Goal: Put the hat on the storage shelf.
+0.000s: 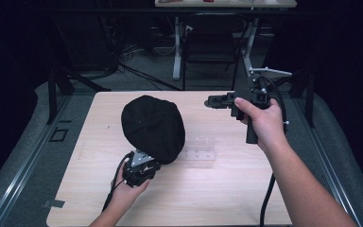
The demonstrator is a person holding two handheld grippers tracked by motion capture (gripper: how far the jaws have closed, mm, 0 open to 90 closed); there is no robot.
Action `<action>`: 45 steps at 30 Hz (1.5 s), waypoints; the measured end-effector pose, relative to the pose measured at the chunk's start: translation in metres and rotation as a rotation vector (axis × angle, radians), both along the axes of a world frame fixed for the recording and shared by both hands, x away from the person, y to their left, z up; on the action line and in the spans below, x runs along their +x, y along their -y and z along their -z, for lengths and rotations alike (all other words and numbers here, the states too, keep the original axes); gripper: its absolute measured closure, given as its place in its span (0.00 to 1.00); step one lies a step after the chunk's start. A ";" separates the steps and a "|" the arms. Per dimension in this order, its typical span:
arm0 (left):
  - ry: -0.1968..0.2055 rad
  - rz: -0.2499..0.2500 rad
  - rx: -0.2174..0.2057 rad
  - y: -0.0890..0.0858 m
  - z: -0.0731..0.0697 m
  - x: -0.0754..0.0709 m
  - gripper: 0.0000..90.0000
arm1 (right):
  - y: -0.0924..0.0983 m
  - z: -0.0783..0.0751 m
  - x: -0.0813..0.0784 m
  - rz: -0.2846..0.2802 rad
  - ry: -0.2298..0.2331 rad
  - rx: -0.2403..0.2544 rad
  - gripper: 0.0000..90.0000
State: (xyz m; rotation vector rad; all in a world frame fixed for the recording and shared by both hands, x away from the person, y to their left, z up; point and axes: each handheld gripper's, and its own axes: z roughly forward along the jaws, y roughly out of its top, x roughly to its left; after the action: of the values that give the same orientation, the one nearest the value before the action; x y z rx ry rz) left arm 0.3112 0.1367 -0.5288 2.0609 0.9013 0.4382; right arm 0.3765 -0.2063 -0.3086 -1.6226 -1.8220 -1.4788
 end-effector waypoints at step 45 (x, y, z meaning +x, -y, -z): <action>-0.072 -0.153 -0.096 -0.084 0.018 -0.021 0.48 | 0.025 0.077 -0.063 0.090 0.096 -0.436 0.67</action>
State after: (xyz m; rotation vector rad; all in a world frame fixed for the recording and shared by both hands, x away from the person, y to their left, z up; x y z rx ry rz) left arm 0.2897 0.2203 -0.5470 1.9380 1.1074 0.3965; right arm 0.3137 -0.2314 -0.3858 -1.8731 -2.2748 -1.2729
